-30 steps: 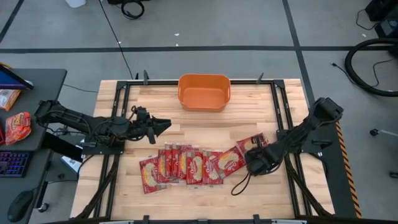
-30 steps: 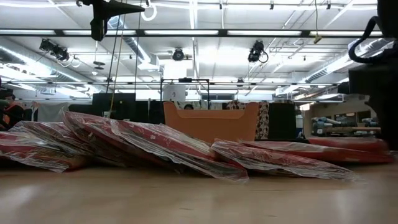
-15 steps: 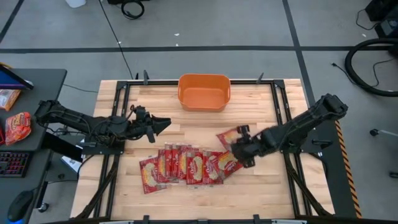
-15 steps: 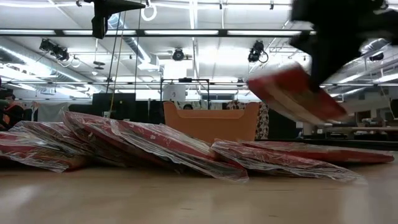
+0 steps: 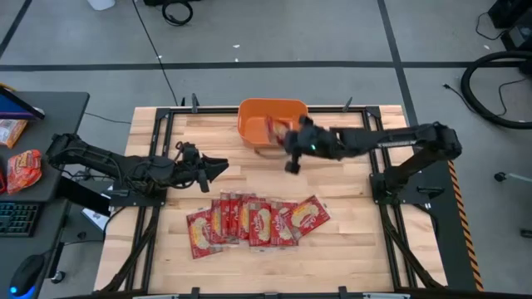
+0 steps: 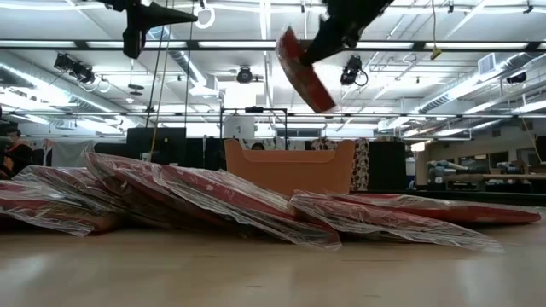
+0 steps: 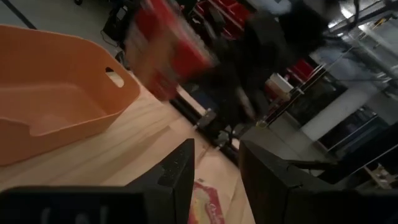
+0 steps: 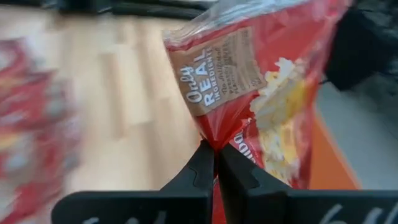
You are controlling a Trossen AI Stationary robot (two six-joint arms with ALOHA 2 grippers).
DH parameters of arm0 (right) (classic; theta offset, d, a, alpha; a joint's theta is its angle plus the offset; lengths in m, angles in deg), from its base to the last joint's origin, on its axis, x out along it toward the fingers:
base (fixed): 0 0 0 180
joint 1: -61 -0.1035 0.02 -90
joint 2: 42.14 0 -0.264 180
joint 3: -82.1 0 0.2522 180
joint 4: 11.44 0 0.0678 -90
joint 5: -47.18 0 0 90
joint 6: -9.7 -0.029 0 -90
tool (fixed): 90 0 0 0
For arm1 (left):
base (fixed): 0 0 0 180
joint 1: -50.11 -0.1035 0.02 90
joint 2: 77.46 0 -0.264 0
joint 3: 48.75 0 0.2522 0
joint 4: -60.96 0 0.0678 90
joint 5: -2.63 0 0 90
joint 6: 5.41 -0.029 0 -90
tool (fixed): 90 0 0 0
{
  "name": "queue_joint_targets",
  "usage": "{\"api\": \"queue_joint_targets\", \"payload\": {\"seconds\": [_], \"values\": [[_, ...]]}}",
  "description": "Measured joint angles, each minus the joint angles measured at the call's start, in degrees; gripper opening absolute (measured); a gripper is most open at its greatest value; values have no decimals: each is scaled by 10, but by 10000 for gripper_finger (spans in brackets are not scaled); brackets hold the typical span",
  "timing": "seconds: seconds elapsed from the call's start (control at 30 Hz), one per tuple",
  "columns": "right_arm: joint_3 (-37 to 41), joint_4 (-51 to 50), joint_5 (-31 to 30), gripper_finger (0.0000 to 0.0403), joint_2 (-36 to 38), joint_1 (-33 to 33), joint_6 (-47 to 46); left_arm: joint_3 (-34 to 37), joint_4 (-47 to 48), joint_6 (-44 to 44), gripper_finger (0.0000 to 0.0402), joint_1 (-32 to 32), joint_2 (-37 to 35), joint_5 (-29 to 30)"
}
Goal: Sort popcorn bags into baskets
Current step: Put the red popcorn bag into the orange bin
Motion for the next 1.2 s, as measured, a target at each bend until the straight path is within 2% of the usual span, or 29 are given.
{"api": "queue_joint_targets", "payload": {"seconds": [0.13,0.47,0.67,0.9,1.2], "values": [[-13,0,12,12,-48,53,14,0,13,-1,131,0,0,7],[-124,-42,8,28,-203,137,21,0,51,-1,131,0,0,15],[-159,-107,66,64,-255,173,36,0,56,-1,131,0,0,8],[-177,-182,125,120,-223,177,23,0,91,0,131,1,0,-27],[-120,-187,293,125,-106,88,80,0,114,11,131,2,0,-45]]}}
